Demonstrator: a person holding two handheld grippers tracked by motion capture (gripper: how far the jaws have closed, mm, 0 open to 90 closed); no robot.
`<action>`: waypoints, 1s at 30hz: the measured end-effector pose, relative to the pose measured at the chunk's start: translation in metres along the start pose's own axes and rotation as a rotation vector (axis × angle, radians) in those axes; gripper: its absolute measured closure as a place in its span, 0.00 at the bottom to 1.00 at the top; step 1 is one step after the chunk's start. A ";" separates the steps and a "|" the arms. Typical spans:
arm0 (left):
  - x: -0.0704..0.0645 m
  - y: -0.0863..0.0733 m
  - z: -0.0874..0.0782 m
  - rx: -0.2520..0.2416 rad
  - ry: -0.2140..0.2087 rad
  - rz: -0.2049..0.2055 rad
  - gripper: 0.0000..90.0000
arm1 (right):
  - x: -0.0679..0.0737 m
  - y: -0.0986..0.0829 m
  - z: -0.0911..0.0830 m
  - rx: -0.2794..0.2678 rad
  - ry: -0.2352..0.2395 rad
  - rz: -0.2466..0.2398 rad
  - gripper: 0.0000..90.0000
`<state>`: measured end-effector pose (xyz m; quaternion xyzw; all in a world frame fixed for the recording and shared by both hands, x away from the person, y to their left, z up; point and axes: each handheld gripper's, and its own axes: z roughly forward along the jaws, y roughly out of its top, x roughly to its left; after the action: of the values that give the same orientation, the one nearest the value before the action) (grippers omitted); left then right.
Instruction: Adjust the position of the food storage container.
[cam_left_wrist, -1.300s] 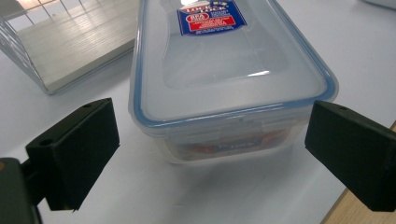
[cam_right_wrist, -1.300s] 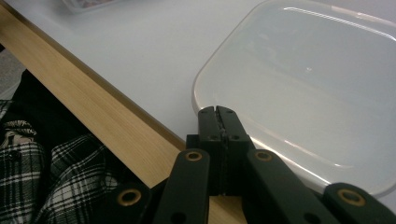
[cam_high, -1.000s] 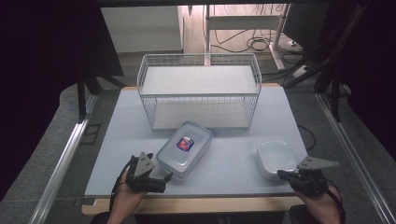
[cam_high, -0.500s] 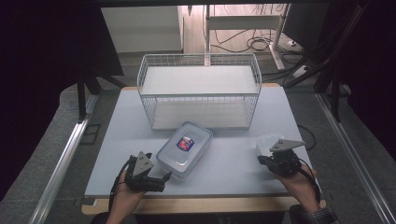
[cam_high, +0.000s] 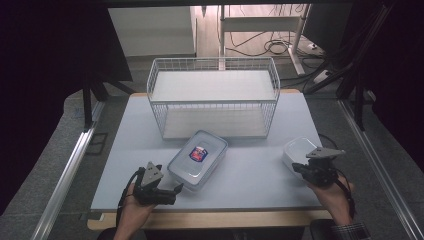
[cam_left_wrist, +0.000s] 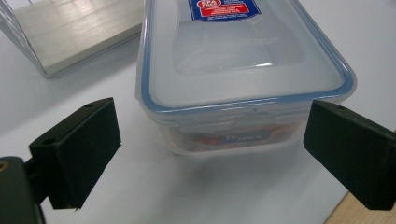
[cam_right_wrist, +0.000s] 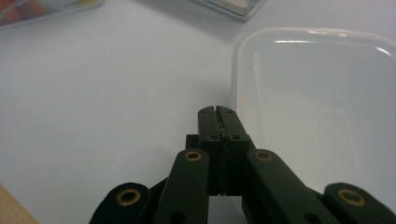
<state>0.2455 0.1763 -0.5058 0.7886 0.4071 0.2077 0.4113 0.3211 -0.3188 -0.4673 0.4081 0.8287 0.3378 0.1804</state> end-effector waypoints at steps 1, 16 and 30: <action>0.000 0.000 0.000 0.004 -0.010 -0.010 0.04 | 0.001 0.000 -0.001 -0.006 -0.001 0.000 0.98; -0.004 -0.003 -0.003 0.115 -0.055 -0.120 0.91 | 0.058 0.071 0.061 -0.092 0.201 -0.141 0.98; 0.008 -0.007 0.019 0.193 -0.020 -0.171 0.90 | 0.078 0.141 0.174 -0.053 0.279 -0.188 1.00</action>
<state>0.2592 0.1760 -0.5221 0.7889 0.4869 0.1239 0.3539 0.4525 -0.1227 -0.4924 0.2731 0.8710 0.3945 0.1053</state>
